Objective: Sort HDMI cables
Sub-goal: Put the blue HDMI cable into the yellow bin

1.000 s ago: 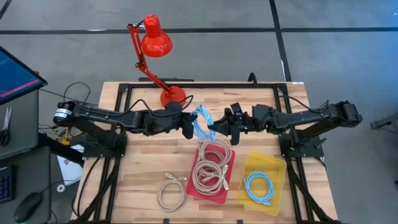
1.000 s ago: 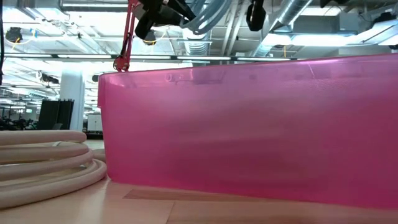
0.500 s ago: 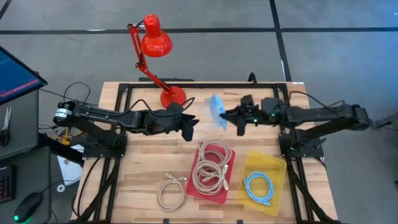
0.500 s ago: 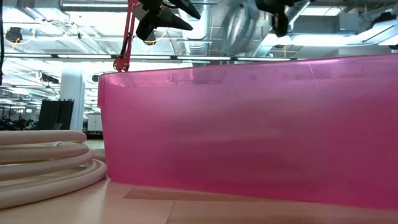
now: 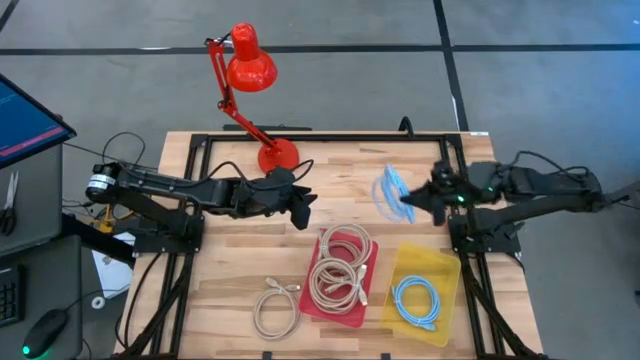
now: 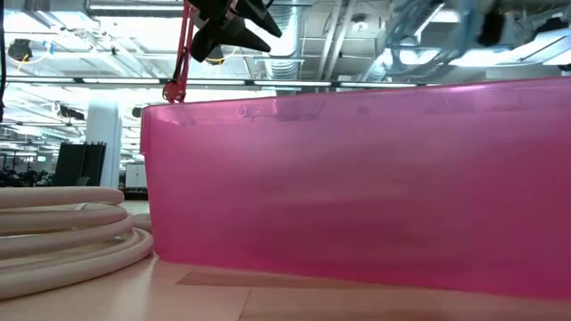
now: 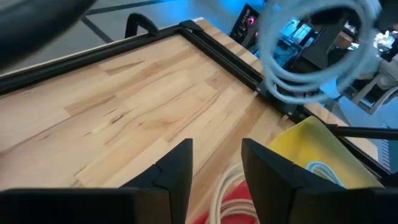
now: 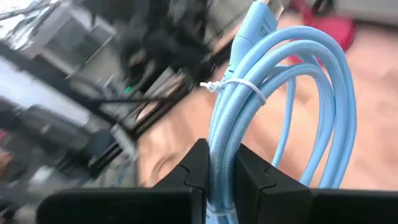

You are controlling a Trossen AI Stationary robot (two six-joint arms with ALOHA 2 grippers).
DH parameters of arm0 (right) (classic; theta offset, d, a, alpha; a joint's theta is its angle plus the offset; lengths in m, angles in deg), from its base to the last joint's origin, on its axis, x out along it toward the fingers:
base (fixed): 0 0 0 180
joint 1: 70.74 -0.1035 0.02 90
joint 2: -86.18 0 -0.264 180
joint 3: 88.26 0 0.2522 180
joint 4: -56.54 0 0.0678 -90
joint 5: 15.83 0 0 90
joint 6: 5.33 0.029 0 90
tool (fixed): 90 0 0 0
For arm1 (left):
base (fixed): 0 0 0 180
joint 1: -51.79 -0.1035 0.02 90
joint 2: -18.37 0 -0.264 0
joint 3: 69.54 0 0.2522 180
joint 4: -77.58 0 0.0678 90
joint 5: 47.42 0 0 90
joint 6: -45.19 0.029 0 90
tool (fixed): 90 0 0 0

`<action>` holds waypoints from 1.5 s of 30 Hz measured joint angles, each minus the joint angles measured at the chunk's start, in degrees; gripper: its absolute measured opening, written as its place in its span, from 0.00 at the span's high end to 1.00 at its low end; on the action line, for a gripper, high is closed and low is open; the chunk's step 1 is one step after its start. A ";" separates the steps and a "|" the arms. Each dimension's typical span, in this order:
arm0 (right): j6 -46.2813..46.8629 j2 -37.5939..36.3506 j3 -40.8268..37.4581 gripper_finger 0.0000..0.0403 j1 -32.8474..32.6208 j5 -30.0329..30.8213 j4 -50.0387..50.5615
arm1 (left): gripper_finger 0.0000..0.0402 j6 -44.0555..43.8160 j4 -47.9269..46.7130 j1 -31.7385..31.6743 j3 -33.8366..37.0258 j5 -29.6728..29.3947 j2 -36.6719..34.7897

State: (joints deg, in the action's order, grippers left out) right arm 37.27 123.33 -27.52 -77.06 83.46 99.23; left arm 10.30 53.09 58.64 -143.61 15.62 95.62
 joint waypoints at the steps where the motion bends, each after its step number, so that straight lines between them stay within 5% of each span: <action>1: 1.71 -0.74 0.00 0.93 -1.94 0.38 1.58 | 0.66 -0.01 -0.01 0.00 0.00 0.00 0.00; 14: 24.70 0.67 0.00 0.93 -26.73 12.28 17.81 | 0.69 -0.05 -0.41 0.00 0.00 -0.13 0.00; 24: 39.77 5.59 0.00 0.93 -39.12 12.69 21.21 | 0.69 -0.05 -0.73 -0.02 0.00 -0.20 0.00; 33: 51.30 11.75 0.00 0.93 -46.96 6.54 27.75 | 0.69 -0.05 -0.78 -0.02 0.00 -0.20 0.00; 45: 51.96 23.86 0.00 0.93 -48.43 4.01 28.48 | 0.69 -0.04 -0.80 -0.17 0.00 -0.21 0.00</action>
State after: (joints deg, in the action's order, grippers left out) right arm 89.23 147.18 -27.52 -125.49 87.47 127.71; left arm 10.26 52.29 58.47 -143.61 15.41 95.62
